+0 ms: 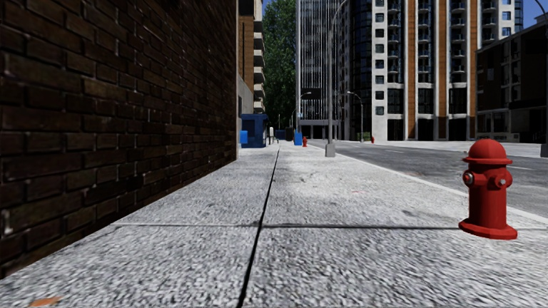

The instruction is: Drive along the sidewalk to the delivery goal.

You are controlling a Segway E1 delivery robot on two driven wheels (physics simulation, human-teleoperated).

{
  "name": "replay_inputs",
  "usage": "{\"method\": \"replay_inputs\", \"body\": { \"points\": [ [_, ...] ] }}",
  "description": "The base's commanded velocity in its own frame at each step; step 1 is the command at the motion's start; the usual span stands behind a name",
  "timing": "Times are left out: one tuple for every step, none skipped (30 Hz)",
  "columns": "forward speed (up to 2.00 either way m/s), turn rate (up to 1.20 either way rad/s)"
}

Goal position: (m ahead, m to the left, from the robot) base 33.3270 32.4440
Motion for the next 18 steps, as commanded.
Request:
{"method": "replay_inputs", "body": {
  "points": [
    [2.00,0.00],
    [2.00,0.00],
    [2.00,0.00],
    [2.00,0.00],
    [2.00,0.00],
    [2.00,0.00],
    [2.00,0.00],
    [2.00,0.00],
    [2.00,0.00],
    [2.00,0.00],
    [2.00,0.00],
    [2.00,0.00],
    [2.00,0.00],
    [2.00,0.00],
    [2.00,0.00],
    [2.00,0.00],
    [2.00,0.00],
    [2.00,0.00]
  ]
}}
